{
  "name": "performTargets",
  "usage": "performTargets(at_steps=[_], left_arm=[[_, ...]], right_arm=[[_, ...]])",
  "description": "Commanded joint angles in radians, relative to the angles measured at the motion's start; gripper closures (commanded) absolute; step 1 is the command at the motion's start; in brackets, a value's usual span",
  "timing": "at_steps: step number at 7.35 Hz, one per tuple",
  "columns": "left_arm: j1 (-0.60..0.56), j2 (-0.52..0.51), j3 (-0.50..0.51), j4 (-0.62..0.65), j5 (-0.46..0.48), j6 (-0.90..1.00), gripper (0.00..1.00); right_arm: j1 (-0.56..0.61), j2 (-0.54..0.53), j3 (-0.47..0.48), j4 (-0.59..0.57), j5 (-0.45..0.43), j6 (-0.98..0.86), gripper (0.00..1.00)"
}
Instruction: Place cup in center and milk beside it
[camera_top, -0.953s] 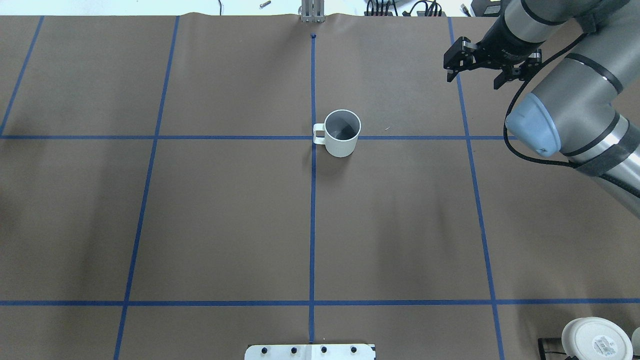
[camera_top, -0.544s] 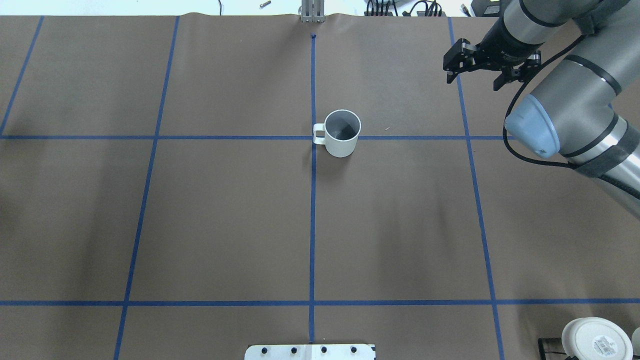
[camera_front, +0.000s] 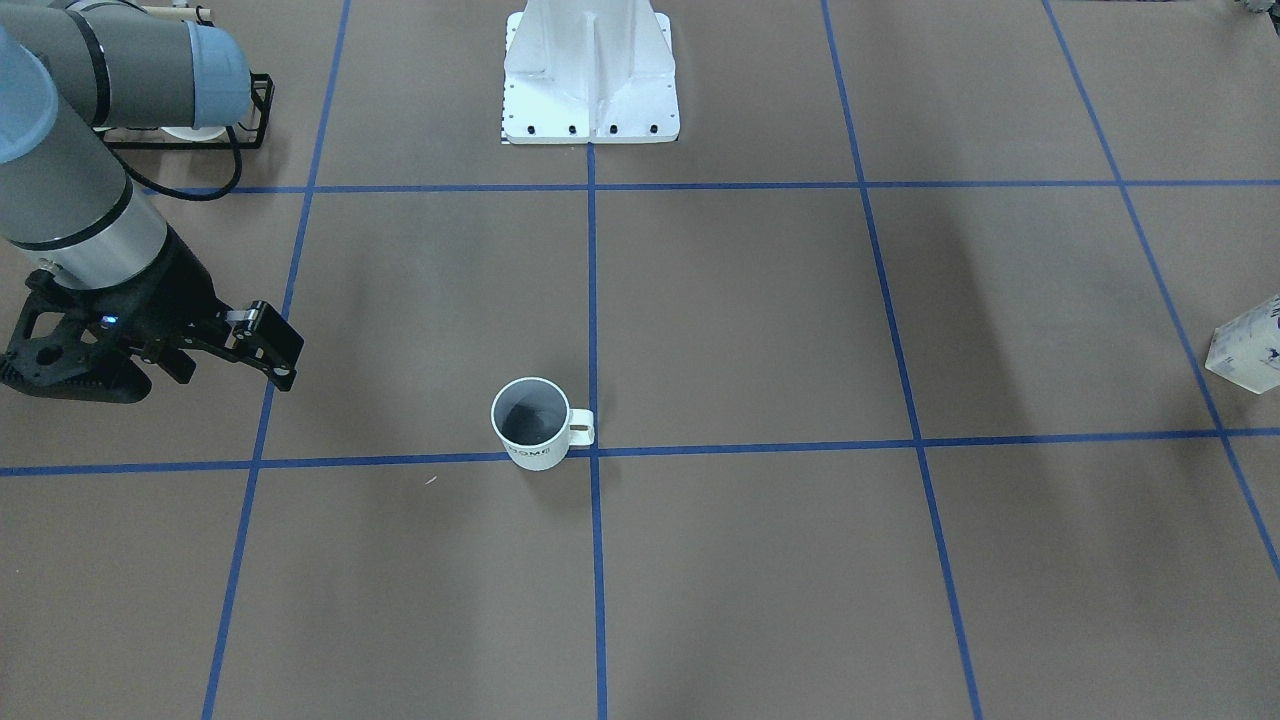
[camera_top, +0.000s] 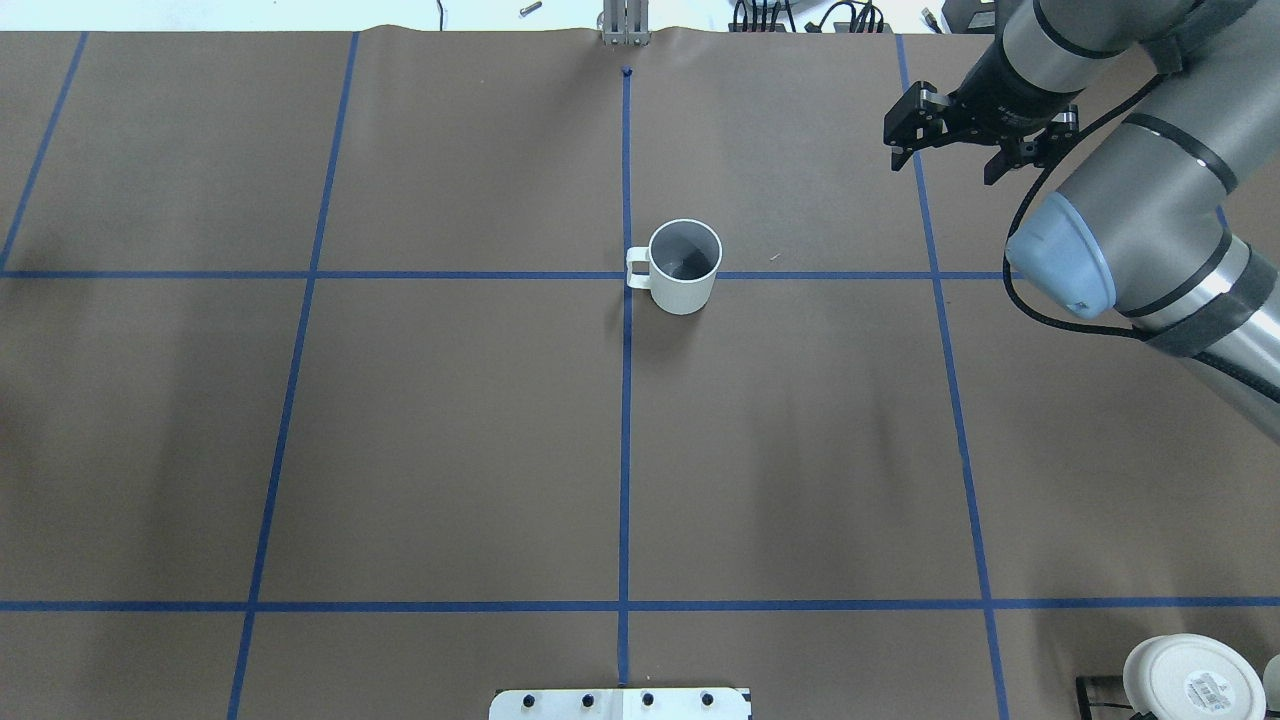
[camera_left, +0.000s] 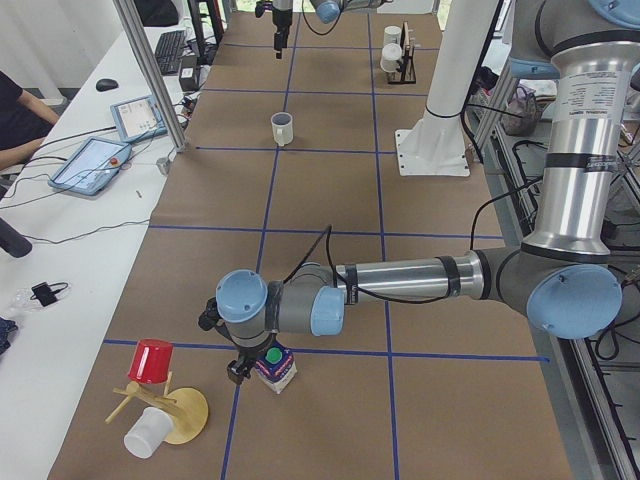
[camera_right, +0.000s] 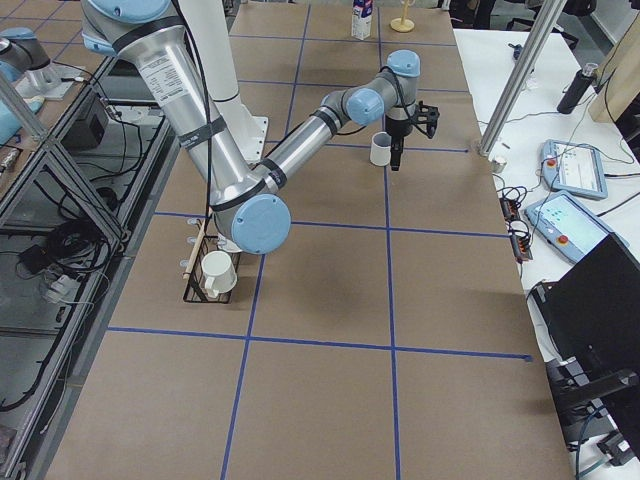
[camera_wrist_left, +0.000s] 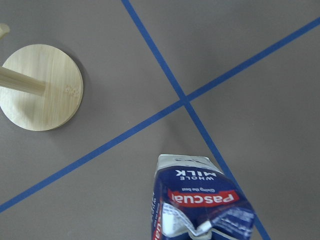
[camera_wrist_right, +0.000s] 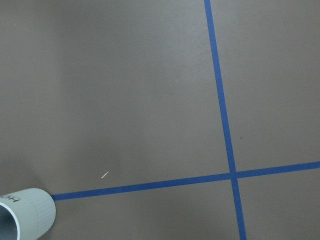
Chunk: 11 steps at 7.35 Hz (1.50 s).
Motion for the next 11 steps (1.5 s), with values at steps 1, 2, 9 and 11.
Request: performTargets(at_steps=[1, 2, 9, 11], left_arm=[[0.002, -0.001, -0.001, -0.014, -0.003, -0.017, 0.02], [0.002, -0.001, -0.004, -0.010, -0.028, -0.018, 0.02], [0.007, 0.010, -0.021, -0.012, -0.078, -0.021, 0.02], [0.028, 0.017, -0.013, -0.015, -0.075, -0.020, 0.02]], right_arm=[[0.001, 0.000, 0.002, 0.000, 0.000, 0.000, 0.00], [0.001, 0.000, 0.002, 0.000, 0.000, 0.000, 0.00], [-0.014, -0.002, -0.016, 0.002, -0.011, -0.001, 0.00], [-0.017, -0.002, -0.016, 0.002, -0.012, 0.000, 0.00]])
